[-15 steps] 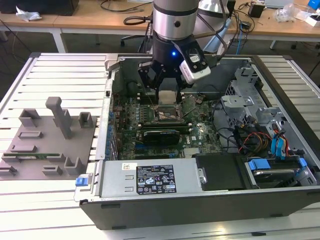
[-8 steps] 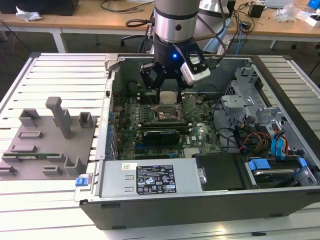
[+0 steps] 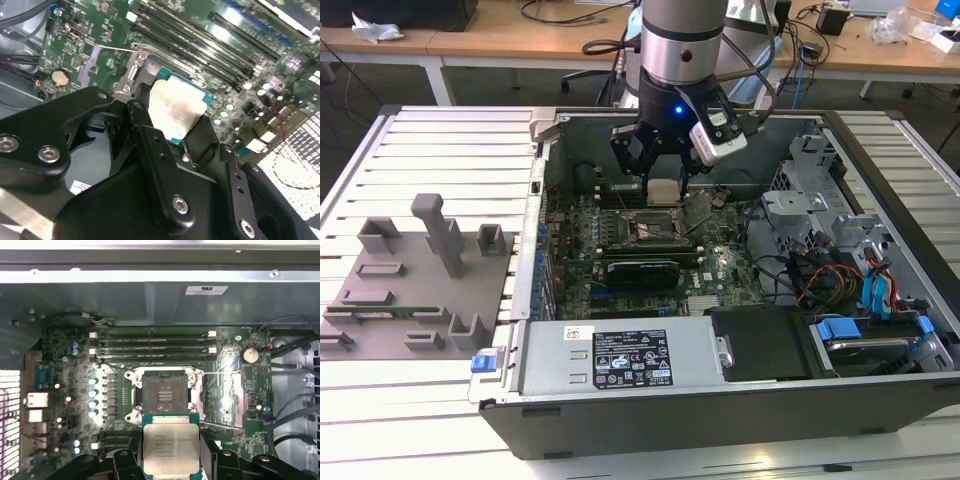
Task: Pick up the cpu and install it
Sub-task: 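Pick up the cpu and move it towards the insertion slot, then place the cpu into insertion slot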
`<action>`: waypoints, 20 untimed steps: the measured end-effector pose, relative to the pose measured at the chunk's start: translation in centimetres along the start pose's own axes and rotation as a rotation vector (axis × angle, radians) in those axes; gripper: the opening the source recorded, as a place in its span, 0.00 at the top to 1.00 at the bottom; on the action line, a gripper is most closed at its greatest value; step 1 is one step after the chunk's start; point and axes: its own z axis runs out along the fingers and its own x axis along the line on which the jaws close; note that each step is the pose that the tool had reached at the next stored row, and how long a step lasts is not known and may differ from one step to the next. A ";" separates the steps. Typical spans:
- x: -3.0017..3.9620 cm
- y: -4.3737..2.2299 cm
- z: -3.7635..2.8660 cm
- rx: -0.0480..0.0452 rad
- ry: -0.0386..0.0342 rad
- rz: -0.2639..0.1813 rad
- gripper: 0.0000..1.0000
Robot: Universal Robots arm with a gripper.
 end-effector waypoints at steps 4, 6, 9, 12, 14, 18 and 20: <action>-0.08 0.77 0.50 0.0000 0.0000 0.000 0.46; -0.06 1.00 0.70 0.0001 0.0000 0.000 0.46; 0.23 1.35 0.92 0.0002 0.0000 0.000 0.46; 0.44 1.57 1.42 0.0002 0.0001 0.000 0.46; 0.45 1.56 1.42 0.0003 0.0001 0.000 0.46; 0.45 1.56 1.43 0.0001 0.0000 0.000 0.46; 0.45 1.56 1.44 0.0001 0.0000 0.000 0.46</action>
